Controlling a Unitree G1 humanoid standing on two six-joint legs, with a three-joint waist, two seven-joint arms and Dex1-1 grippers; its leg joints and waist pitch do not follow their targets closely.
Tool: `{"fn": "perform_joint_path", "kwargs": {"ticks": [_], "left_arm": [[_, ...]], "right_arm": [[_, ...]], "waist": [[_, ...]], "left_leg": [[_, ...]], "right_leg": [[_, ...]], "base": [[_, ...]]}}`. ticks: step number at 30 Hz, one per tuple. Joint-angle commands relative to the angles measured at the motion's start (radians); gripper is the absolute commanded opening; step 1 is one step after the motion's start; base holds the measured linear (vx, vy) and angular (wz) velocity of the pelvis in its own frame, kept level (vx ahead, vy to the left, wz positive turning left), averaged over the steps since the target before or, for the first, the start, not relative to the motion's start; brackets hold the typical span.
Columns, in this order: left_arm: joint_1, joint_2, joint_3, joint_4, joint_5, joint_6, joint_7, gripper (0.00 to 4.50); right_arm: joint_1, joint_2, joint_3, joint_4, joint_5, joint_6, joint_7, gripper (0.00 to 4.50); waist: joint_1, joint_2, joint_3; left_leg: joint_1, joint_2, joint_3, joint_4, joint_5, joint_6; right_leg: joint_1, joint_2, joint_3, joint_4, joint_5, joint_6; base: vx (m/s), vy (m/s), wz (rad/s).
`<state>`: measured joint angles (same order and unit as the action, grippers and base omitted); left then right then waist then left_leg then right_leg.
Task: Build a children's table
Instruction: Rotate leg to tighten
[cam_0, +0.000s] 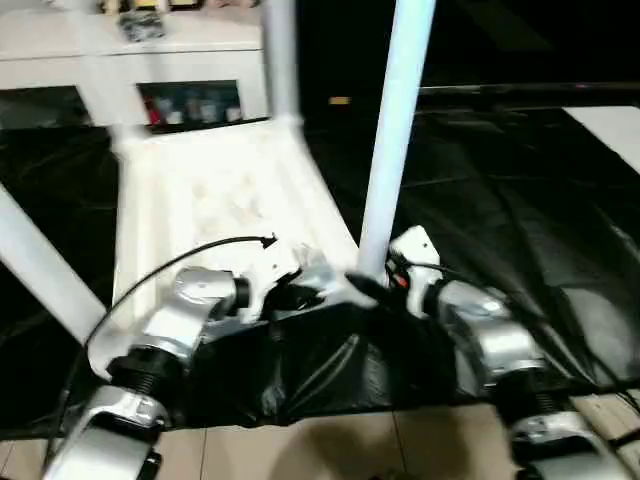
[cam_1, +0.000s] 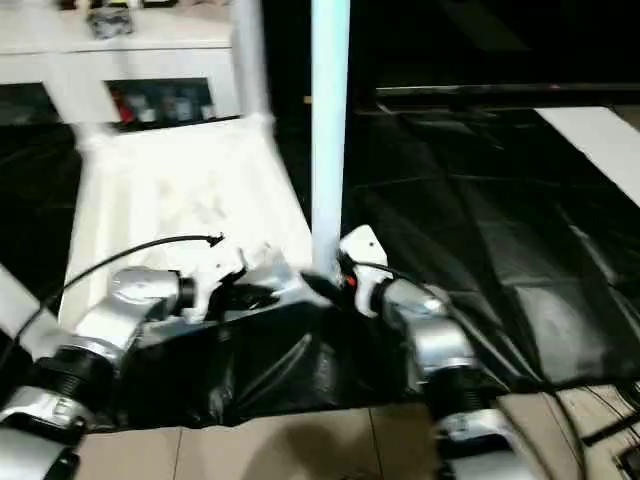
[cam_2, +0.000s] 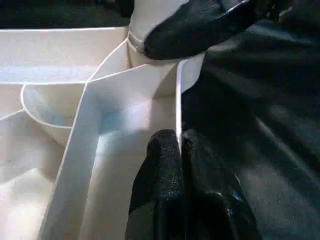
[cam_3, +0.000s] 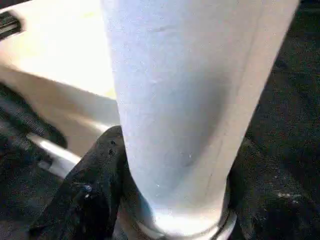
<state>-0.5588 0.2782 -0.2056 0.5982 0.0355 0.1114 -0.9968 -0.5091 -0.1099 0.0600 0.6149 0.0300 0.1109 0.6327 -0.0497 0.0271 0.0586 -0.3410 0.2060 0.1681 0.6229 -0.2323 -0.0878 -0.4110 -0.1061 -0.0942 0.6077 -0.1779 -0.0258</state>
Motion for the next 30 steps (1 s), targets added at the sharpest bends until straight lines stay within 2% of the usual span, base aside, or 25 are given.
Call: {"fn": "perform_joint_path", "kwargs": {"ticks": [1, 2, 4, 5, 7, 10, 12, 14, 16, 17, 18, 19, 20, 21, 22, 24, 26, 28, 29, 30], "left_arm": [[-0.025, -0.066, -0.010, -0.071, -0.017, -0.007, 0.038, 0.00], [-0.023, -0.075, -0.012, -0.077, -0.018, -0.005, 0.049, 0.00], [-0.023, -0.075, -0.012, -0.077, -0.018, -0.005, 0.049, 0.00], [-0.018, -0.084, -0.014, -0.080, -0.022, -0.010, 0.049, 0.00], [-0.015, -0.085, -0.017, -0.082, -0.021, -0.016, 0.043, 0.00], [-0.008, -0.072, -0.027, -0.087, -0.030, -0.027, 0.017, 0.00], [-0.006, -0.063, -0.031, -0.082, -0.025, -0.036, 0.007, 0.00], [-0.003, -0.052, -0.034, -0.081, -0.024, -0.039, -0.008, 0.00], [-0.002, -0.047, -0.034, -0.079, -0.024, -0.042, -0.016, 0.00], [-0.002, -0.040, -0.035, -0.076, -0.023, -0.047, -0.029, 0.00], [0.000, -0.030, -0.038, -0.074, -0.021, -0.058, -0.048, 0.00], [0.000, -0.030, -0.038, -0.074, -0.021, -0.058, -0.048, 0.00], [0.004, -0.022, -0.042, -0.076, -0.025, -0.068, -0.074, 0.00], [0.007, -0.015, -0.047, -0.079, -0.031, -0.076, -0.095, 0.00], [0.009, -0.013, -0.049, -0.080, -0.034, -0.080, -0.105, 0.00], [0.020, 0.004, -0.064, -0.096, -0.054, -0.096, -0.170, 0.00], [0.026, 0.012, -0.070, -0.107, -0.064, -0.093, -0.203, 0.00], [0.030, 0.024, -0.077, -0.115, -0.073, -0.097, -0.241, 0.00], [0.034, 0.039, -0.083, -0.122, -0.080, -0.100, -0.276, 0.00], [0.036, 0.049, -0.085, -0.127, -0.085, -0.101, -0.296, 0.00]], "right_arm": [[-0.003, 0.099, 0.073, 0.046, -0.006, 0.045, -0.033, 2.59], [-0.008, 0.127, 0.082, 0.043, -0.005, 0.048, -0.036, 2.59], [-0.008, 0.127, 0.082, 0.043, -0.005, 0.048, -0.036, 2.59], [-0.003, 0.149, 0.102, 0.031, -0.013, 0.021, -0.017, 2.59], [0.002, 0.156, 0.105, 0.026, -0.011, 0.010, -0.013, 3.14], [0.020, 0.113, 0.090, -0.018, 0.013, 0.039, 0.028, 3.33], [0.037, 0.056, 0.103, -0.051, 0.005, 0.031, 0.082, 3.70], [0.063, -0.024, 0.107, -0.101, 0.019, 0.028, 0.173, 3.70], [0.077, -0.073, 0.102, -0.126, 0.027, 0.024, 0.225, 3.70], [0.089, -0.134, 0.088, -0.148, 0.036, 0.016, 0.284, 3.70], [0.104, -0.210, 0.064, -0.173, 0.055, 0.015, 0.356, 3.70], [0.104, -0.210, 0.064, -0.173, 0.055, 0.015, 0.356, 3.70], [0.111, -0.269, 0.036, -0.191, 0.079, 0.031, 0.406, 3.70], [0.113, -0.304, 0.019, -0.197, 0.090, 0.039, 0.435, 3.70], [0.113, -0.315, 0.013, -0.198, 0.094, 0.043, 0.444, 3.70], [0.117, -0.389, -0.026, -0.209, 0.129, 0.068, 0.503, 3.70], [0.119, -0.426, -0.054, -0.210, 0.147, 0.081, 0.523, 3.70], [0.123, -0.465, -0.083, -0.208, 0.166, 0.098, 0.535, 3.70], [0.125, -0.497, -0.116, -0.201, 0.187, 0.117, 0.534, 3.70], [0.124, -0.509, -0.135, -0.193, 0.194, 0.119, 0.529, 3.70]], "waist": [[0.002, 0.001, -0.058], [-0.003, -0.007, -0.059], [-0.004, -0.001, -0.059], [-0.005, -0.004, -0.059], [-0.007, -0.005, -0.060], [-0.006, -0.001, -0.060], [-0.003, 0.001, -0.063], [0.007, 0.000, -0.067], [0.012, 0.001, -0.071], [0.017, 0.000, -0.075], [0.023, 0.001, -0.077], [0.033, 0.001, -0.081], [0.037, 0.000, -0.082], [0.040, 0.000, -0.084], [0.044, -0.001, -0.084], [0.052, -0.005, -0.083], [0.062, -0.006, -0.082], [0.063, -0.009, -0.080], [0.066, -0.013, -0.079], [0.068, -0.012, -0.079]], "left_leg": [[-0.010, 0.008, -0.005, -0.091, -0.274, 0.025], [-0.015, 0.006, -0.006, -0.091, -0.272, 0.031], [-0.014, 0.007, -0.006, -0.090, -0.271, 0.040], [-0.015, 0.008, -0.006, -0.091, -0.271, 0.042], [-0.018, 0.011, -0.007, -0.092, -0.257, 0.048], [-0.013, 0.011, -0.005, -0.092, -0.258, 0.053], [-0.015, 0.013, -0.003, -0.091, -0.239, 0.058], [-0.011, 0.014, 0.003, -0.086, -0.205, 0.079], [-0.013, 0.015, 0.005, -0.083, -0.167, 0.094], [-0.013, 0.015, 0.008, -0.077, -0.121, 0.126], [-0.016, 0.016, 0.008, -0.074, -0.098, 0.136], [-0.017, 0.015, 0.009, -0.070, -0.063, 0.162], [-0.017, 0.014, 0.009, -0.069, -0.046, 0.172], [-0.023, 0.013, 0.007, -0.065, -0.007, 0.195], [-0.023, 0.014, 0.008, -0.064, 0.004, 0.209], [-0.024, 0.014, 0.009, -0.063, 0.002, 0.215], [-0.024, 0.018, 0.011, -0.063, -0.006, 0.206], [-0.023, 0.018, 0.012, -0.065, -0.023, 0.197], [-0.021, 0.018, 0.013, -0.065, -0.037, 0.190], [-0.021, 0.019, 0.013, -0.066, -0.040, 0.185]], "right_leg": [[0.050, -0.032, 0.036, -0.097, -0.454, -0.149], [0.054, -0.031, 0.033, -0.099, -0.468, -0.139], [0.052, -0.034, 0.035, -0.101, -0.466, -0.141], [0.052, -0.033, 0.035, -0.100, -0.462, -0.142], [0.054, -0.035, 0.038, -0.095, -0.431, -0.154], [0.051, -0.033, 0.040, -0.094, -0.405, -0.168], [0.055, -0.032, 0.041, -0.090, -0.350, -0.185], [0.056, -0.030, 0.045, -0.083, -0.261, -0.218], [0.059, -0.031, 0.047, -0.075, -0.206, -0.234], [0.060, -0.029, 0.048, -0.068, -0.136, -0.258], [0.065, -0.029, 0.049, -0.064, -0.110, -0.264], [0.066, -0.030, 0.050, -0.056, -0.060, -0.278], [0.068, -0.030, 0.049, -0.053, -0.036, -0.283], [0.071, -0.031, 0.049, -0.046, 0.002, -0.289], [0.069, -0.031, 0.047, -0.047, -0.001, -0.289], [0.070, -0.030, 0.045, -0.050, -0.031, -0.284], [0.067, -0.030, 0.044, -0.050, -0.066, -0.279], [0.065, -0.030, 0.043, -0.055, -0.107, -0.267], [0.063, -0.030, 0.044, -0.058, -0.136, -0.260], [0.063, -0.030, 0.044, -0.058, -0.146, -0.257]], "base": [[0.000, 0.000, 0.00], [0.000, 0.000, 0.00], [0.000, 0.000, 0.00], [0.000, 0.000, 0.00], [0.000, 0.000, 0.00], [0.000, 0.000, 0.00], [0.000, 0.000, 0.00], [0.000, 0.000, 0.00], [0.000, 0.000, 0.00], [0.053, 0.004, 0.09], [0.053, 0.004, 0.09], [0.056, 0.008, 0.05], [0.000, 0.000, 0.00], [0.000, 0.000, 0.00], [0.000, 0.000, 0.00], [0.000, 0.000, 0.00], [0.000, 0.000, 0.00], [0.000, 0.000, 0.00], [0.000, 0.000, 0.00], [0.000, 0.000, 0.00]]}}
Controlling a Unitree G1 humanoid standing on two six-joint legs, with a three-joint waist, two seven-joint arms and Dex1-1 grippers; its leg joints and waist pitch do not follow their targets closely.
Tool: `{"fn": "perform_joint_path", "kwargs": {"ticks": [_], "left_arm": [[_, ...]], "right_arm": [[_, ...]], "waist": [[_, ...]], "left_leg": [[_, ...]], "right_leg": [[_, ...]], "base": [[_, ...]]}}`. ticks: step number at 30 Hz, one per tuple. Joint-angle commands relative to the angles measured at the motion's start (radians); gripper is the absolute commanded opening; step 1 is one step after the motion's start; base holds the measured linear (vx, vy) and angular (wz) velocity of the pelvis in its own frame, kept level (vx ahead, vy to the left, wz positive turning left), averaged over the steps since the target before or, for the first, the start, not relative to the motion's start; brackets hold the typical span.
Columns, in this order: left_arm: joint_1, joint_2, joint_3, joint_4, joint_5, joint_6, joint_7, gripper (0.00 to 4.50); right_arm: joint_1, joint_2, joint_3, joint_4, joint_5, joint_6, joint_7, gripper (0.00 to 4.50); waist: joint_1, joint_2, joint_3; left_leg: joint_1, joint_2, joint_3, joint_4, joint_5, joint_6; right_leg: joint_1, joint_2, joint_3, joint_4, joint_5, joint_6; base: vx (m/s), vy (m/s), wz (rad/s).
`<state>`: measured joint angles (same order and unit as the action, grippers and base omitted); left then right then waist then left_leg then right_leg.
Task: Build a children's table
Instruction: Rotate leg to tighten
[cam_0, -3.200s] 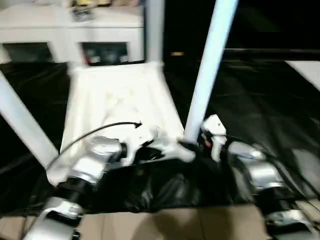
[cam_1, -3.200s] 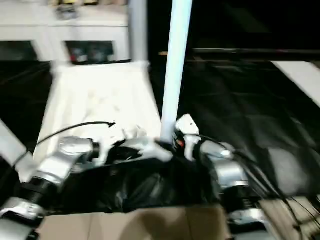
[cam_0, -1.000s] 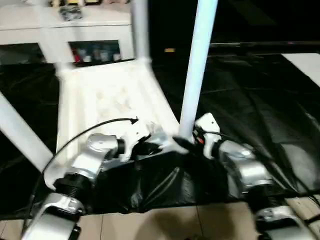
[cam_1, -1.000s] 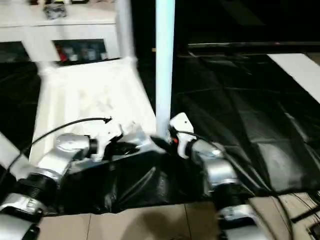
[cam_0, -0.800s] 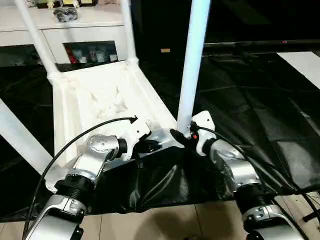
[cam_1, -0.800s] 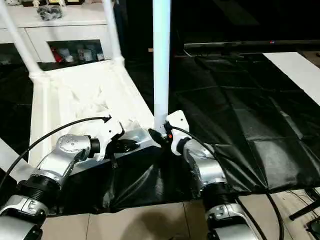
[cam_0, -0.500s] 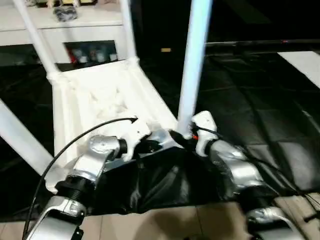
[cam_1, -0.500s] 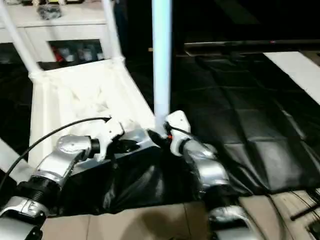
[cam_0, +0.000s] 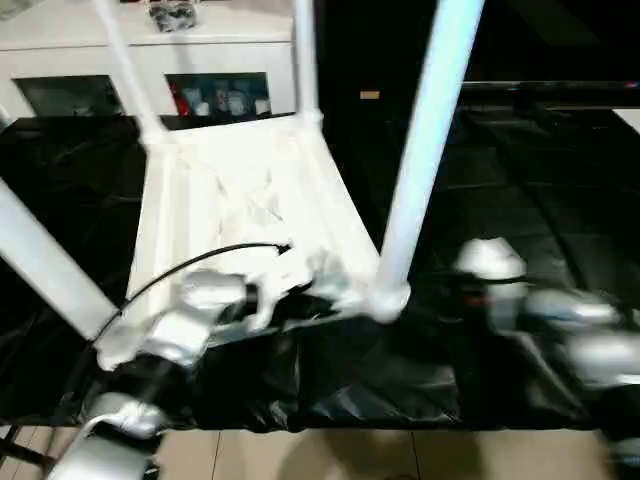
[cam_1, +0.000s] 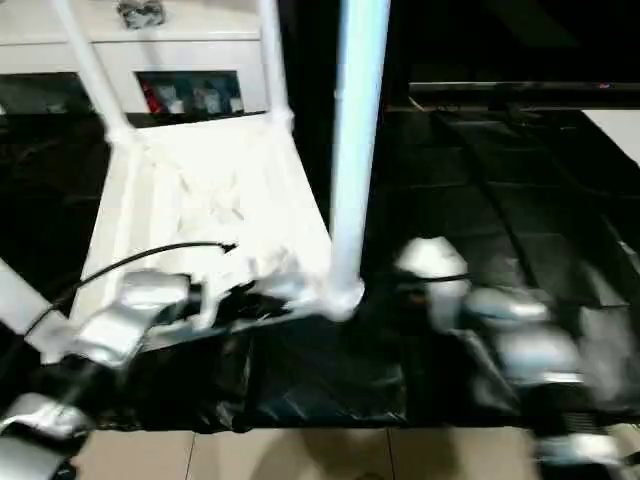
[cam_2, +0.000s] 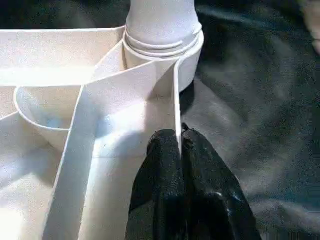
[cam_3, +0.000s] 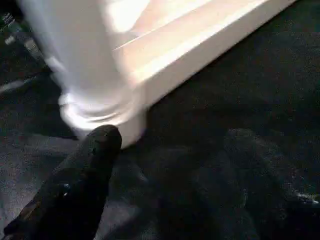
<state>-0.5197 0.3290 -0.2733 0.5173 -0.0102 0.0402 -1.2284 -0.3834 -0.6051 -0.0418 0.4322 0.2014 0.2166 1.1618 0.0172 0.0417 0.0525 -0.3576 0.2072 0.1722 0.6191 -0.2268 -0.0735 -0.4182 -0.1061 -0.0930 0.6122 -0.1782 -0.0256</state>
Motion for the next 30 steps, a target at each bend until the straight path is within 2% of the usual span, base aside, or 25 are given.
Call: {"fn": "perform_joint_path", "kwargs": {"ticks": [1, 3, 7, 8, 11, 12, 13, 14, 15, 16, 17, 20, 21, 22, 23, 25, 26, 27, 28, 29, 30], "left_arm": [[-0.002, 0.001, -0.018, -0.048, -0.041, -0.031, -0.071, 0.00], [0.008, 0.015, -0.019, -0.066, -0.052, -0.028, -0.098, 0.00], [0.022, 0.031, -0.018, -0.092, -0.077, -0.008, -0.135, 0.00], [0.032, 0.043, -0.020, -0.102, -0.079, -0.005, -0.147, 0.00], [0.045, 0.063, -0.022, -0.111, -0.084, 0.000, -0.171, 0.00], [0.049, 0.070, -0.021, -0.114, -0.086, 0.001, -0.176, 0.00], [0.051, 0.074, -0.017, -0.115, -0.085, -0.008, -0.175, 0.00], [0.055, 0.080, -0.014, -0.121, -0.089, -0.009, -0.178, 0.00], [0.055, 0.080, -0.014, -0.121, -0.089, -0.009, -0.178, 0.00], [0.064, 0.080, 0.012, -0.133, -0.096, -0.032, -0.147, 0.28], [0.068, 0.078, 0.023, -0.138, -0.101, -0.044, -0.133, 0.45], [0.090, 0.088, 0.057, -0.182, -0.141, -0.003, -0.129, 0.62], [0.127, 0.087, 0.137, -0.256, -0.205, 0.042, -0.077, 0.85], [0.129, 0.086, 0.143, -0.261, -0.209, 0.043, -0.072, 0.85], [0.152, 0.080, 0.191, -0.303, -0.239, 0.052, -0.022, 0.93], [0.176, 0.071, 0.231, -0.344, -0.246, 0.058, 0.046, 1.13], [0.199, 0.043, 0.286, -0.371, -0.215, 0.027, 0.183, 1.28], [0.199, 0.043, 0.286, -0.371, -0.215, 0.027, 0.183, 1.37], [0.210, 0.022, 0.317, -0.375, -0.181, 0.008, 0.278, 1.37], [0.218, 0.008, 0.335, -0.377, -0.159, -0.005, 0.337, 1.42], [0.232, -0.017, 0.357, -0.385, -0.101, 0.025, 0.458, 1.59]], "right_arm": [[-0.002, -0.019, -0.039, -0.007, 0.026, 0.013, -0.002, 3.70], [-0.003, -0.022, -0.057, 0.007, 0.025, 0.006, -0.037, 3.70], [-0.014, 0.009, -0.063, 0.013, 0.016, 0.000, -0.111, 3.70], [-0.015, 0.036, -0.062, 0.010, 0.009, -0.003, -0.149, 3.70], [-0.025, 0.086, -0.053, 0.009, -0.003, -0.014, -0.212, 3.70], [-0.030, 0.106, -0.051, 0.009, -0.011, -0.020, -0.241, 3.70], [-0.036, 0.123, -0.051, 0.012, -0.015, -0.026, -0.268, 3.70], [-0.039, 0.138, -0.053, 0.012, -0.016, -0.030, -0.292, 3.70], [-0.039, 0.138, -0.053, 0.012, -0.016, -0.030, -0.292, 3.70], [-0.053, 0.172, -0.070, 0.021, -0.013, -0.021, -0.372, 3.75], [-0.056, 0.182, -0.076, 0.024, -0.013, -0.017, -0.402, 3.76], [-0.052, 0.218, -0.103, 0.012, -0.014, -0.004, -0.502, 3.76], [-0.016, 0.266, -0.135, -0.061, -0.004, 0.013, -0.590, 3.76], [-0.013, 0.269, -0.137, -0.067, -0.002, 0.016, -0.594, 3.76], [0.018, 0.295, -0.149, -0.126, 0.008, 0.031, -0.622, 3.93], [0.046, 0.318, -0.156, -0.178, 0.009, 0.038, -0.659, 4.13], [0.080, 0.339, -0.157, -0.241, 0.014, 0.052, -0.692, 4.22], [0.080, 0.339, -0.157, -0.241, 0.014, 0.052, -0.692, 4.36], [0.092, 0.352, -0.156, -0.271, 0.011, 0.058, -0.716, 4.36], [0.101, 0.359, -0.155, -0.288, 0.008, 0.059, -0.733, 4.45], [0.115, 0.374, -0.149, -0.321, 0.010, 0.071, -0.754, 4.50]], "waist": [[0.002, -0.028, -0.072], [0.007, -0.029, -0.072], [0.012, -0.029, -0.073], [0.012, -0.032, -0.073], [0.010, -0.030, -0.072], [0.010, -0.035, -0.073], [0.010, -0.031, -0.072], [0.008, -0.038, -0.074], [0.008, -0.038, -0.074], [0.009, -0.040, -0.073], [0.009, -0.037, -0.072], [0.009, -0.034, -0.072], [0.007, -0.035, -0.071], [0.006, -0.036, -0.068], [0.006, -0.036, -0.069], [0.002, -0.042, -0.065], [0.001, -0.045, -0.064], [0.001, -0.043, -0.063], [0.001, -0.045, -0.062], [-0.001, -0.043, -0.062], [0.000, -0.042, -0.062]], "left_leg": [[-0.004, 0.017, 0.009, -0.062, -0.049, 0.167], [-0.005, 0.017, 0.009, -0.063, -0.048, 0.152], [-0.006, 0.014, 0.011, -0.062, -0.026, 0.143], [-0.006, 0.015, 0.010, -0.063, -0.021, 0.141], [-0.005, 0.015, 0.010, -0.064, -0.016, 0.136], [-0.004, 0.015, 0.010, -0.065, -0.014, 0.132], [-0.004, 0.016, 0.009, -0.066, -0.009, 0.126], [-0.002, 0.015, 0.010, -0.066, -0.006, 0.122], [-0.002, 0.015, 0.010, -0.066, -0.006, 0.122], [-0.002, 0.015, 0.011, -0.067, -0.003, 0.121], [-0.004, 0.016, 0.008, -0.068, 0.006, 0.117], [0.004, 0.016, 0.012, -0.069, -0.007, 0.097], [0.003, 0.017, 0.013, -0.070, -0.005, 0.092], [-0.003, 0.017, 0.011, -0.073, -0.015, 0.086], [0.000, 0.018, 0.011, -0.073, -0.034, 0.078], [0.001, 0.018, 0.012, -0.077, -0.054, 0.073], [0.001, 0.017, 0.012, -0.078, -0.074, 0.064], [0.000, 0.020, 0.011, -0.078, -0.078, 0.059], [0.000, 0.019, 0.011, -0.078, -0.086, 0.056], [0.001, 0.016, 0.011, -0.080, -0.107, 0.045], [0.002, 0.015, 0.010, -0.081, -0.113, 0.041]], "right_leg": [[0.070, -0.030, 0.043, -0.065, -0.157, -0.252], [0.069, -0.031, 0.043, -0.065, -0.178, -0.237], [0.067, -0.030, 0.043, -0.062, -0.165, -0.232], [0.066, -0.031, 0.043, -0.060, -0.165, -0.229], [0.064, -0.029, 0.042, -0.061, -0.171, -0.224], [0.064, -0.030, 0.043, -0.059, -0.170, -0.222], [0.063, -0.030, 0.043, -0.058, -0.169, -0.222], [0.064, -0.030, 0.044, -0.057, -0.161, -0.221], [0.064, -0.030, 0.044, -0.057, -0.161, -0.221], [0.063, -0.031, 0.046, -0.056, -0.152, -0.223], [0.065, -0.033, 0.047, -0.053, -0.149, -0.222], [0.061, -0.032, 0.050, -0.053, -0.144, -0.227], [0.062, -0.032, 0.051, -0.050, -0.132, -0.232], [0.066, -0.033, 0.049, -0.051, -0.134, -0.228], [0.065, -0.031, 0.048, -0.052, -0.147, -0.219], [0.062, -0.027, 0.047, -0.057, -0.163, -0.211], [0.063, -0.026, 0.048, -0.061, -0.189, -0.197], [0.065, -0.027, 0.049, -0.060, -0.186, -0.190], [0.064, -0.028, 0.049, -0.064, -0.198, -0.184], [0.063, -0.025, 0.048, -0.070, -0.238, -0.155], [0.062, -0.025, 0.048, -0.072, -0.252, -0.148]], "base": [[0.000, 0.000, 0.00], [0.000, 0.000, 0.00], [0.000, 0.000, 0.00], [0.000, 0.000, 0.00], [0.000, 0.000, 0.00], [0.000, 0.000, 0.00], [0.000, 0.000, 0.00], [0.000, 0.000, 0.00], [0.000, 0.000, 0.00], [0.000, 0.000, 0.00], [0.000, 0.000, 0.00], [0.000, 0.000, 0.00], [0.000, 0.000, 0.00], [0.000, 0.000, 0.00], [0.000, 0.000, 0.00], [0.000, 0.000, 0.00], [0.000, 0.000, 0.00], [0.000, 0.000, 0.00], [0.000, 0.000, 0.00], [0.000, 0.000, 0.00], [0.000, 0.000, 0.00]]}}
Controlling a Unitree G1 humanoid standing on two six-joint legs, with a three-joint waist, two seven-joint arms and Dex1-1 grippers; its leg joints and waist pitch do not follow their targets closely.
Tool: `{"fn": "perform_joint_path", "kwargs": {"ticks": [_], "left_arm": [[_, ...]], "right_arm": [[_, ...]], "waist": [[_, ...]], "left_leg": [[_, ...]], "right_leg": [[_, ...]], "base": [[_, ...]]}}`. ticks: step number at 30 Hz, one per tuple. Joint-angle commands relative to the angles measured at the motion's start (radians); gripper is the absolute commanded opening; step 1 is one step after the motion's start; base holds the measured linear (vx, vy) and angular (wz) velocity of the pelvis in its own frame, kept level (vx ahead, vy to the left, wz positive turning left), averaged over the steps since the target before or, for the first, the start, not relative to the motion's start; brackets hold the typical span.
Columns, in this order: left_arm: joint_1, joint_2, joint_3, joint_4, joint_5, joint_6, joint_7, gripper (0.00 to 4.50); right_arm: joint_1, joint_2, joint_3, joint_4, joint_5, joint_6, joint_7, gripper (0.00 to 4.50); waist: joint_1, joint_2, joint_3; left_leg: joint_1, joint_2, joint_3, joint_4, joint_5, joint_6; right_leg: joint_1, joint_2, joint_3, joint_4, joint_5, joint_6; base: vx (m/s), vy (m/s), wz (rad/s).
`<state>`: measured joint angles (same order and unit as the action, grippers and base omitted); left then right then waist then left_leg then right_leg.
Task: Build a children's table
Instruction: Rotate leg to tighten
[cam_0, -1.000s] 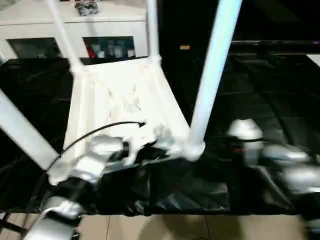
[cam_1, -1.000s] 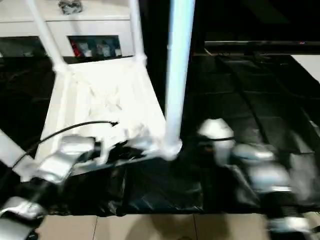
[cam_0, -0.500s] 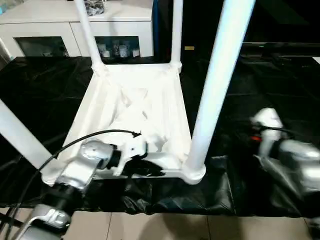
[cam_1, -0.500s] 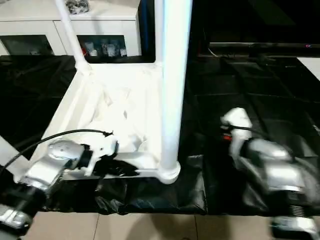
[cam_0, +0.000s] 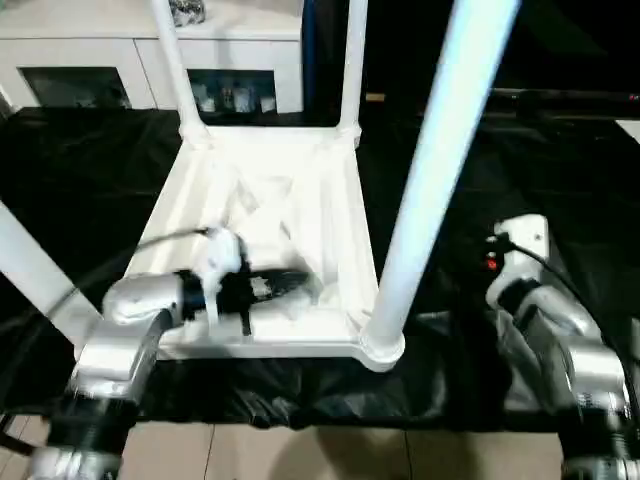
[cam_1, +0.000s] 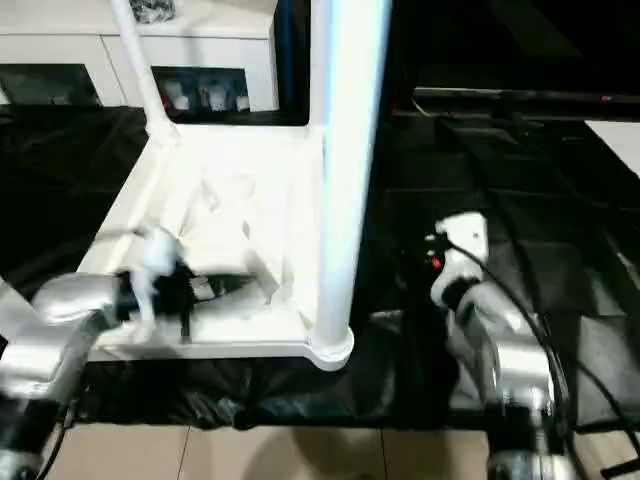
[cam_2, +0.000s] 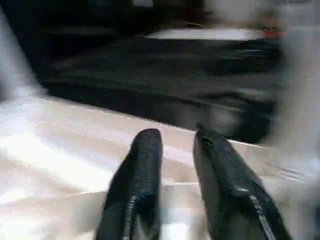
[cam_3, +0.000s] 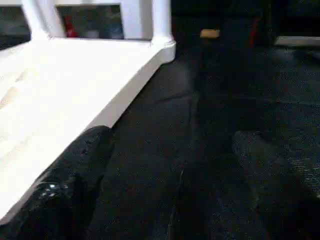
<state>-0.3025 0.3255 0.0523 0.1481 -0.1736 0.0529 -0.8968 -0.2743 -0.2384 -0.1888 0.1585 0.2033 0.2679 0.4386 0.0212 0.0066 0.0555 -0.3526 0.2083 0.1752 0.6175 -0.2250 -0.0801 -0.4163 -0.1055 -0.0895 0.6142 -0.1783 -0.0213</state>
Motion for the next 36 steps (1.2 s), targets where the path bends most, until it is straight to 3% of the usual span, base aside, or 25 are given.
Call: {"fn": "perform_joint_path", "kwargs": {"ticks": [1, 3, 5, 6, 8, 9, 11, 13, 14, 16, 18, 21, 22, 23, 24, 25, 27, 29, 30, 31, 32, 33, 34, 35, 36], "left_arm": [[0.034, -0.042, 0.053, -0.035, 0.094, 0.049, 0.221, 1.71], [0.077, -0.110, 0.091, -0.098, 0.130, 0.114, 0.368, 1.79], [0.110, -0.167, 0.112, -0.156, 0.132, 0.177, 0.457, 2.03], [0.129, -0.207, 0.128, -0.188, 0.114, 0.204, 0.505, 2.03], [0.151, -0.260, 0.160, -0.209, 0.087, 0.137, 0.569, 2.15], [0.172, -0.284, 0.165, -0.232, 0.096, 0.108, 0.609, 2.15], [0.205, -0.307, 0.154, -0.262, 0.126, 0.080, 0.645, 2.15], [0.246, -0.323, 0.129, -0.289, 0.145, 0.077, 0.661, 2.15], [0.265, -0.323, 0.114, -0.296, 0.163, 0.077, 0.666, 2.15], [0.282, -0.325, 0.101, -0.305, 0.180, 0.080, 0.673, 2.15], [0.297, -0.321, 0.097, -0.320, 0.193, 0.092, 0.687, 2.15], [0.308, -0.315, 0.101, -0.326, 0.189, 0.109, 0.699, 2.15], [0.309, -0.312, 0.102, -0.324, 0.189, 0.108, 0.698, 2.15], [0.329, -0.310, 0.101, -0.333, 0.194, 0.102, 0.713, 2.15], [0.340, -0.315, 0.102, -0.345, 0.198, 0.101, 0.722, 2.15], [0.347, -0.314, 0.101, -0.358, 0.199, 0.122, 0.728, 2.15], [0.375, -0.318, 0.094, -0.392, 0.173, 0.124, 0.705, 2.15], [0.408, -0.316, 0.090, -0.404, 0.174, 0.108, 0.701, 2.15], [0.435, -0.312, 0.092, -0.414, 0.174, 0.101, 0.698, 2.34], [0.436, -0.312, 0.092, -0.414, 0.173, 0.101, 0.698, 2.34], [0.476, -0.304, 0.086, -0.436, 0.171, 0.090, 0.683, 2.45], [0.509, -0.305, 0.090, -0.456, 0.167, 0.073, 0.685, 2.50], [0.529, -0.305, 0.095, -0.466, 0.163, 0.063, 0.687, 2.50], [0.547, -0.308, 0.103, -0.478, 0.159, 0.056, 0.695, 2.64], [0.551, -0.308, 0.112, -0.480, 0.155, 0.055, 0.702, 2.79]], "right_arm": [[0.021, 0.019, 0.009, -0.079, 0.001, 0.028, -0.047, 4.50], [0.053, 0.041, 0.028, -0.142, -0.005, 0.047, -0.065, 4.50], [0.080, 0.059, 0.041, -0.193, -0.005, 0.068, -0.081, 4.50], [0.102, 0.070, 0.055, -0.226, -0.013, 0.085, -0.097, 4.50], [0.124, 0.081, 0.072, -0.245, -0.041, 0.095, -0.125, 4.50], [0.131, 0.088, 0.075, -0.242, -0.054, 0.091, -0.145, 4.50], [0.130, 0.093, 0.080, -0.217, -0.060, 0.093, -0.155, 4.50], [0.121, 0.101, 0.087, -0.188, -0.051, 0.143, -0.164, 4.50], [0.126, 0.111, 0.082, -0.184, -0.042, 0.139, -0.170, 4.50], [0.136, 0.113, 0.087, -0.188, -0.039, 0.123, -0.161, 4.50], [0.148, 0.108, 0.112, -0.191, -0.042, 0.111, -0.139, 4.50], [0.146, 0.111, 0.118, -0.181, -0.040, 0.110, -0.140, 4.50], [0.145, 0.113, 0.117, -0.177, -0.040, 0.109, -0.142, 4.50], [0.145, 0.113, 0.113, -0.170, -0.045, 0.114, -0.152, 4.50], [0.149, 0.109, 0.111, -0.172, -0.047, 0.119, -0.153, 4.50], [0.151, 0.110, 0.108, -0.182, -0.042, 0.126, -0.153, 4.50], [0.173, 0.113, 0.101, -0.214, -0.022, 0.125, -0.141, 4.50], [0.197, 0.105, 0.100, -0.222, -0.023, 0.107, -0.136, 4.50], [0.208, 0.102, 0.092, -0.220, -0.016, 0.099, -0.134, 4.50], [0.208, 0.102, 0.092, -0.220, -0.016, 0.099, -0.134, 4.50], [0.223, 0.095, 0.082, -0.228, -0.001, 0.094, -0.119, 4.50], [0.234, 0.085, 0.079, -0.236, 0.011, 0.082, -0.095, 4.50], [0.238, 0.079, 0.079, -0.238, 0.018, 0.074, -0.080, 4.50], [0.243, 0.070, 0.079, -0.241, 0.024, 0.070, -0.064, 4.50], [0.240, 0.067, 0.080, -0.239, 0.026, 0.070, -0.058, 4.50]], "waist": [[-0.011, -0.005, -0.062], [-0.013, -0.011, -0.059], [-0.019, -0.010, -0.063], [-0.017, -0.010, -0.060], [-0.013, 0.000, -0.059], [-0.017, -0.005, -0.059], [-0.019, -0.006, -0.060], [-0.020, 0.005, -0.056], [-0.022, -0.004, -0.058], [-0.021, -0.001, -0.058], [-0.019, -0.013, -0.059], [-0.018, -0.011, -0.056], [-0.018, -0.017, -0.056], [-0.015, -0.003, -0.067], [-0.019, -0.007, -0.073], [-0.019, -0.010, -0.091], [-0.016, -0.008, -0.111], [-0.017, -0.007, -0.108], [-0.018, -0.001, -0.093], [-0.028, 0.004, -0.071], [-0.049, 0.008, -0.047], [-0.062, 0.010, -0.029], [-0.047, 0.034, -0.009], [0.004, 0.042, 0.006], [0.045, 0.034, -0.004]], "left_leg": [[-0.004, 0.019, 0.005, -0.082, -0.125, 0.037], [-0.004, 0.015, 0.005, -0.084, -0.161, 0.034], [-0.011, 0.021, 0.001, -0.083, -0.139, 0.032], [-0.008, 0.016, 0.002, -0.085, -0.152, 0.039], [-0.011, 0.016, -0.001, -0.086, -0.162, 0.035], [-0.014, 0.016, -0.001, -0.086, -0.171, 0.034], [-0.015, 0.013, -0.003, -0.086, -0.192, 0.031], [-0.015, 0.012, -0.003, -0.088, -0.205, 0.032], [-0.012, 0.010, -0.002, -0.086, -0.214, 0.031], [-0.015, 0.013, -0.004, -0.089, -0.212, 0.030], [-0.015, 0.013, -0.003, -0.087, -0.202, 0.030], [-0.015, 0.014, -0.004, -0.089, -0.203, 0.030], [-0.019, 0.013, -0.004, -0.087, -0.177, 0.035], [-0.030, 0.003, 0.000, -0.065, 0.037, 0.091], [-0.037, -0.003, 0.002, -0.053, 0.134, 0.131], [-0.051, -0.022, 0.006, -0.028, 0.338, 0.227], [-0.065, -0.036, 0.005, -0.008, 0.414, 0.337], [-0.082, -0.032, 0.008, -0.010, 0.309, 0.388], [-0.075, -0.012, 0.009, -0.028, 0.079, 0.355], [-0.044, 0.006, 0.006, -0.049, -0.235, 0.244], [0.003, 0.008, -0.006, -0.046, -0.521, 0.095], [0.019, 0.013, -0.017, -0.052, -0.622, 0.053], [-0.085, 0.102, -0.044, -0.207, -0.812, 0.034], [-0.143, 0.091, -0.005, -0.217, -0.892, -0.036], [-0.087, 0.093, 0.036, -0.222, -0.873, 0.011]], "right_leg": [[0.060, -0.022, 0.045, -0.072, -0.245, -0.143], [0.057, -0.024, 0.043, -0.085, -0.312, -0.121], [0.062, -0.024, 0.046, -0.080, -0.267, -0.131], [0.054, -0.022, 0.046, -0.087, -0.287, -0.133], [0.054, -0.021, 0.048, -0.089, -0.272, -0.139], [0.055, -0.020, 0.049, -0.091, -0.274, -0.138], [0.053, -0.014, 0.054, -0.092, -0.277, -0.129], [0.053, -0.012, 0.057, -0.092, -0.289, -0.121], [0.049, -0.010, 0.059, -0.096, -0.300, -0.112], [0.051, -0.011, 0.060, -0.093, -0.294, -0.108], [0.050, -0.010, 0.061, -0.091, -0.270, -0.107], [0.049, -0.012, 0.063, -0.090, -0.272, -0.112], [0.049, -0.012, 0.064, -0.090, -0.249, -0.114], [0.039, -0.002, 0.060, -0.072, -0.008, -0.169], [0.035, 0.003, 0.056, -0.066, 0.105, -0.192], [0.025, 0.015, 0.044, -0.051, 0.341, -0.236], [0.010, 0.021, 0.030, -0.047, 0.443, -0.273], [-0.005, 0.024, 0.018, -0.080, 0.286, -0.269], [-0.007, 0.020, 0.007, -0.117, -0.052, -0.227], [-0.009, 0.013, -0.009, -0.147, -0.456, -0.135], [-0.028, 0.019, -0.045, -0.185, -0.737, 0.020], [-0.038, 0.033, -0.087, -0.212, -0.781, 0.091], [0.107, 0.036, -0.081, 0.040, -0.509, 0.074], [0.139, 0.024, -0.071, 0.135, -0.348, 0.003], [0.102, 0.033, -0.029, 0.152, -0.276, -0.009]], "base": [[0.000, 0.000, 0.00], [0.000, 0.000, 0.00], [0.000, 0.000, 0.00], [0.000, 0.000, 0.00], [0.000, 0.000, 0.00], [0.000, 0.000, 0.00], [0.000, 0.000, 0.00], [0.000, 0.000, 0.00], [0.000, 0.000, 0.00], [0.000, 0.000, 0.00], [0.000, 0.000, 0.00], [0.000, 0.000, 0.00], [0.000, 0.000, 0.00], [0.000, 0.000, 0.00], [0.000, 0.000, 0.00], [0.000, 0.000, 0.00], [0.000, 0.000, 0.00], [-0.096, 0.004, 0.01], [-0.114, 0.006, 0.00], [-0.122, 0.016, -0.05], [-0.127, 0.013, -0.10], [-0.127, 0.013, -0.10], [-0.074, 0.021, -0.17], [-0.094, -0.005, 0.03], [-0.094, -0.005, 0.03]]}}
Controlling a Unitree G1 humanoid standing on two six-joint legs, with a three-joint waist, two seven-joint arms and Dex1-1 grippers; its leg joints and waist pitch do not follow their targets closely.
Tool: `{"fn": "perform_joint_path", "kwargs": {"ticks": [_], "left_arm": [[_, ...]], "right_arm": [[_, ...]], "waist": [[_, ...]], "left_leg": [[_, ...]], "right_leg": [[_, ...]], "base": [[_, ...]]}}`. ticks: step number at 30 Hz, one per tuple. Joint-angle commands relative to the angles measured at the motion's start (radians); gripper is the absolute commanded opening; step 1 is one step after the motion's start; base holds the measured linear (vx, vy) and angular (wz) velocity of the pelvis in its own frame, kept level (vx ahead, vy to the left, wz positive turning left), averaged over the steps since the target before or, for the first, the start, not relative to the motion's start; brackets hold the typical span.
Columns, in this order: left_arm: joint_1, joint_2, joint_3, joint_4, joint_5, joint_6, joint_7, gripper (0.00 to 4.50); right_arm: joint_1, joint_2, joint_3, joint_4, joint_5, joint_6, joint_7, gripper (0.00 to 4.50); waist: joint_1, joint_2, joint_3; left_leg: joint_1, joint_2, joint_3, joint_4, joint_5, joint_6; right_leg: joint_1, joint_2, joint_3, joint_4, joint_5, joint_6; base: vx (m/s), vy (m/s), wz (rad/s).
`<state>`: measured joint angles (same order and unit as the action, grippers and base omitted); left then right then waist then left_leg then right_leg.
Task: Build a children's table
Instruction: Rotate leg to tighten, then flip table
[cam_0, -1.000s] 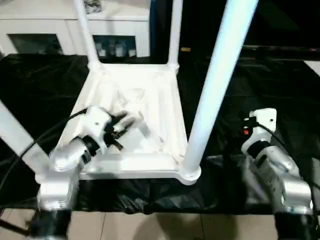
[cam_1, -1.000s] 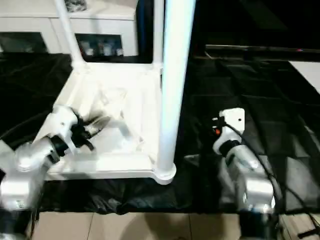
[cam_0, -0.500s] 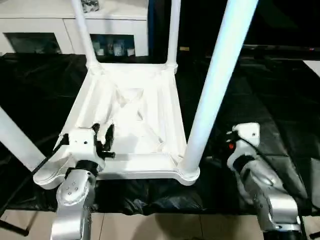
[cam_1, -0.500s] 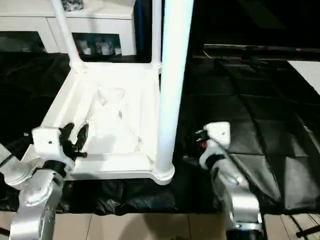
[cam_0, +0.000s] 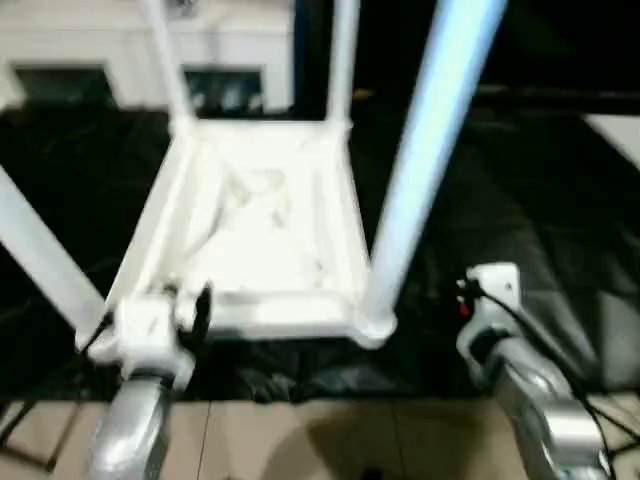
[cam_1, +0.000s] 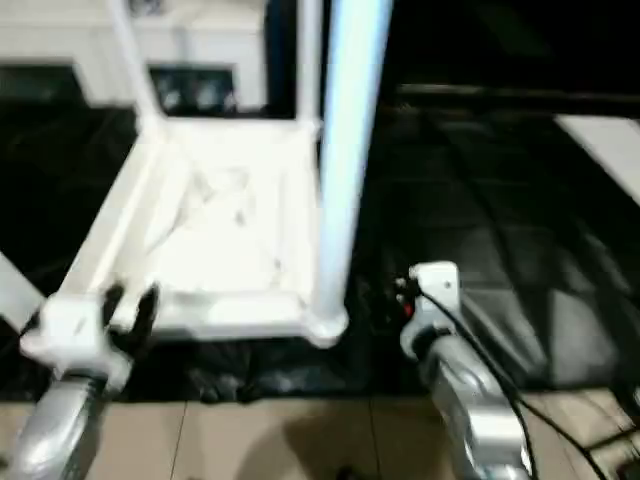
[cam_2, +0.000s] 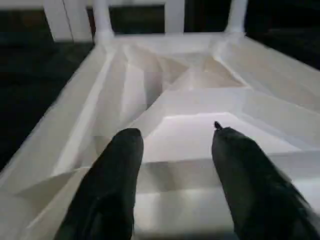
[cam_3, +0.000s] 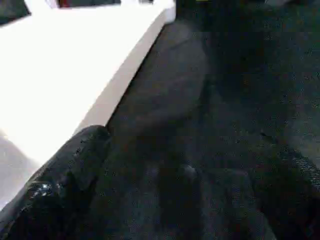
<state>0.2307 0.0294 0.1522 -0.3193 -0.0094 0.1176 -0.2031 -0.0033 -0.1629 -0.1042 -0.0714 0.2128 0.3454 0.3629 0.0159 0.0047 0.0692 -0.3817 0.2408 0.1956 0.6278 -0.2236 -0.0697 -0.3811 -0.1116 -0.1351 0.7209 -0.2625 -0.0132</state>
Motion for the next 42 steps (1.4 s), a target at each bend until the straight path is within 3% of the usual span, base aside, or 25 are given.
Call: {"fn": "perform_joint_path", "kwargs": {"ticks": [1, 2, 3, 4, 5, 6, 7, 9, 11, 12, 14, 15, 16, 18, 21, 26, 28, 34, 39, 42], "left_arm": [[0.041, -0.012, 0.021, -0.024, -0.005, -0.035, 0.014, 2.79], [0.056, -0.010, 0.027, -0.032, -0.003, -0.052, 0.018, 2.92], [0.078, -0.014, 0.037, -0.045, 0.004, -0.077, 0.030, 2.93], [0.100, -0.021, 0.044, -0.060, 0.008, -0.091, 0.044, 2.98], [0.109, -0.025, 0.050, -0.067, 0.009, -0.096, 0.053, 3.10], [0.125, -0.032, 0.058, -0.072, 0.019, -0.118, 0.075, 3.10], [0.134, -0.037, 0.063, -0.074, 0.026, -0.135, 0.091, 3.24], [0.153, -0.050, 0.067, -0.084, 0.036, -0.155, 0.119, 3.40], [0.171, -0.078, 0.065, -0.095, 0.031, -0.167, 0.139, 3.60], [0.171, -0.078, 0.065, -0.095, 0.031, -0.167, 0.139, 3.67], [0.153, -0.075, 0.069, -0.069, 0.013, -0.166, 0.138, 3.74], [0.138, -0.065, 0.074, -0.050, 0.007, -0.166, 0.137, 3.74], [0.138, -0.065, 0.074, -0.050, 0.007, -0.166, 0.137, 3.98], [0.107, -0.030, 0.083, -0.009, -0.011, -0.159, 0.109, 4.09], [0.067, 0.029, 0.089, 0.058, -0.026, -0.165, 0.058, 4.40], [-0.018, 0.095, 0.125, 0.160, -0.026, -0.147, 0.051, 4.40], [-0.059, 0.110, 0.149, 0.197, -0.037, -0.135, 0.068, 4.40], [-0.160, 0.144, 0.183, 0.288, -0.084, -0.130, 0.083, 4.40], [-0.195, 0.150, 0.183, 0.311, -0.122, -0.129, 0.040, 4.40], [-0.192, 0.141, 0.160, 0.319, -0.145, -0.094, 0.011, 4.40]], "right_arm": [[-0.027, -0.024, -0.007, -0.006, 0.021, -0.022, 0.041, 4.50], [-0.026, -0.036, -0.009, -0.003, 0.024, -0.032, 0.056, 4.50], [-0.025, -0.052, -0.021, 0.003, 0.033, -0.037, 0.075, 4.50], [-0.024, -0.069, -0.033, 0.007, 0.046, -0.041, 0.099, 4.50], [-0.027, -0.078, -0.039, 0.012, 0.054, -0.041, 0.111, 4.50], [-0.024, -0.097, -0.040, 0.013, 0.065, -0.041, 0.140, 4.50], [-0.023, -0.111, -0.036, 0.014, 0.072, -0.042, 0.164, 4.50], [-0.015, -0.133, -0.031, 0.009, 0.085, -0.044, 0.207, 4.50], [-0.004, -0.163, -0.025, -0.003, 0.117, -0.038, 0.276, 4.50], [-0.004, -0.163, -0.025, -0.003, 0.117, -0.038, 0.276, 4.50], [0.010, -0.196, -0.010, -0.025, 0.161, -0.024, 0.360, 4.50], [0.018, -0.214, -0.002, -0.036, 0.181, -0.015, 0.403, 4.50], [0.018, -0.214, -0.002, -0.036, 0.181, -0.015, 0.404, 4.50], [0.026, -0.239, 0.004, -0.042, 0.203, 0.005, 0.449, 4.50], [0.037, -0.270, 0.013, -0.052, 0.224, 0.032, 0.498, 4.50], [0.065, -0.313, 0.057, -0.100, 0.269, 0.096, 0.570, 4.50], [0.073, -0.325, 0.085, -0.126, 0.280, 0.117, 0.595, 4.50], [0.041, -0.292, 0.147, -0.136, 0.287, 0.136, 0.604, 4.50], [0.012, -0.262, 0.183, -0.116, 0.255, 0.120, 0.578, 4.50], [-0.047, -0.197, 0.200, -0.046, 0.188, 0.061, 0.490, 4.50]], "waist": [[0.040, 0.017, -0.035], [0.043, -0.035, -0.034], [0.044, -0.049, -0.039], [0.059, -0.041, -0.041], [0.065, -0.037, -0.051], [0.064, -0.021, -0.051], [0.060, -0.012, -0.044], [0.059, -0.008, -0.045], [0.057, -0.018, -0.053], [0.056, -0.014, -0.054], [0.052, -0.019, -0.058], [0.052, -0.016, -0.058], [0.050, -0.020, -0.056], [0.046, -0.020, -0.062], [0.044, -0.021, -0.068], [0.045, -0.022, -0.074], [0.050, -0.016, -0.074], [0.049, -0.017, -0.072], [0.051, -0.013, -0.074], [0.047, -0.016, -0.076]], "left_leg": [[-0.029, 0.066, 0.008, -0.200, -0.785, 0.002], [0.049, -0.026, -0.029, 0.061, -0.283, -0.015], [0.000, -0.025, -0.049, 0.045, -0.149, 0.005], [-0.024, -0.018, -0.052, -0.033, -0.081, -0.017], [-0.006, -0.015, -0.049, -0.052, -0.106, -0.024], [0.011, -0.013, -0.044, -0.070, -0.184, -0.027], [0.021, -0.008, -0.044, -0.081, -0.279, -0.031], [0.020, -0.006, -0.047, -0.096, -0.319, -0.033], [0.013, 0.000, -0.052, -0.111, -0.289, -0.025], [0.015, 0.001, -0.052, -0.113, -0.284, -0.021], [0.012, 0.004, -0.052, -0.118, -0.259, -0.015], [0.014, 0.004, -0.052, -0.122, -0.274, -0.018], [0.011, 0.002, -0.051, -0.121, -0.289, -0.018], [0.013, 0.001, -0.050, -0.120, -0.287, -0.018], [0.011, -0.003, -0.047, -0.115, -0.227, -0.005], [0.013, -0.005, -0.043, -0.106, -0.154, 0.025], [0.017, -0.006, -0.042, -0.105, -0.156, 0.032], [0.020, -0.003, -0.042, -0.110, -0.201, 0.013], [0.022, -0.001, -0.042, -0.110, -0.193, -0.003], [0.019, -0.005, -0.038, -0.109, -0.170, -0.006]], "right_leg": [[0.078, 0.010, 0.089, 0.042, -0.311, 0.014], [-0.053, -0.143, 0.185, -0.250, -0.951, 0.087], [-0.004, -0.136, 0.192, -0.235, -0.923, 0.084], [0.024, -0.071, 0.153, -0.200, -0.699, 0.052], [0.018, -0.040, 0.140, -0.184, -0.562, 0.040], [0.012, -0.015, 0.128, -0.173, -0.428, 0.002], [0.007, -0.013, 0.126, -0.181, -0.432, -0.034], [0.017, -0.013, 0.122, -0.191, -0.441, -0.043], [0.032, -0.014, 0.117, -0.192, -0.350, -0.045], [0.032, -0.014, 0.117, -0.193, -0.330, -0.049], [0.039, -0.015, 0.115, -0.192, -0.248, -0.064], [0.039, -0.014, 0.115, -0.193, -0.241, -0.066], [0.038, -0.014, 0.115, -0.195, -0.239, -0.061], [0.038, -0.017, 0.118, -0.192, -0.195, -0.063], [0.041, -0.015, 0.121, -0.186, -0.094, -0.067], [0.046, -0.014, 0.124, -0.174, 0.043, -0.091], [0.046, -0.015, 0.125, -0.173, 0.053, -0.102], [0.043, -0.018, 0.126, -0.176, -0.027, -0.130], [0.043, -0.020, 0.128, -0.173, -0.019, -0.137], [0.041, -0.019, 0.127, -0.169, 0.004, -0.148]], "base": [[-0.075, -0.128, 0.10], [-0.042, -0.109, -0.14], [-0.042, -0.109, -0.14], [0.000, 0.000, 0.00], [0.000, 0.000, 0.00], [0.000, 0.000, 0.00], [-0.086, 0.003, 0.14], [-0.065, 0.031, 0.04], [-0.010, 0.055, -0.05], [-0.001, 0.059, -0.06], [0.022, 0.060, -0.04], [0.026, 0.060, -0.05], [0.021, 0.053, -0.06], [0.000, 0.000, 0.00], [0.000, 0.000, 0.00], [0.000, 0.000, 0.00], [0.000, 0.000, 0.00], [0.000, 0.000, 0.00], [0.000, 0.000, 0.00], [0.000, 0.000, 0.00]]}}
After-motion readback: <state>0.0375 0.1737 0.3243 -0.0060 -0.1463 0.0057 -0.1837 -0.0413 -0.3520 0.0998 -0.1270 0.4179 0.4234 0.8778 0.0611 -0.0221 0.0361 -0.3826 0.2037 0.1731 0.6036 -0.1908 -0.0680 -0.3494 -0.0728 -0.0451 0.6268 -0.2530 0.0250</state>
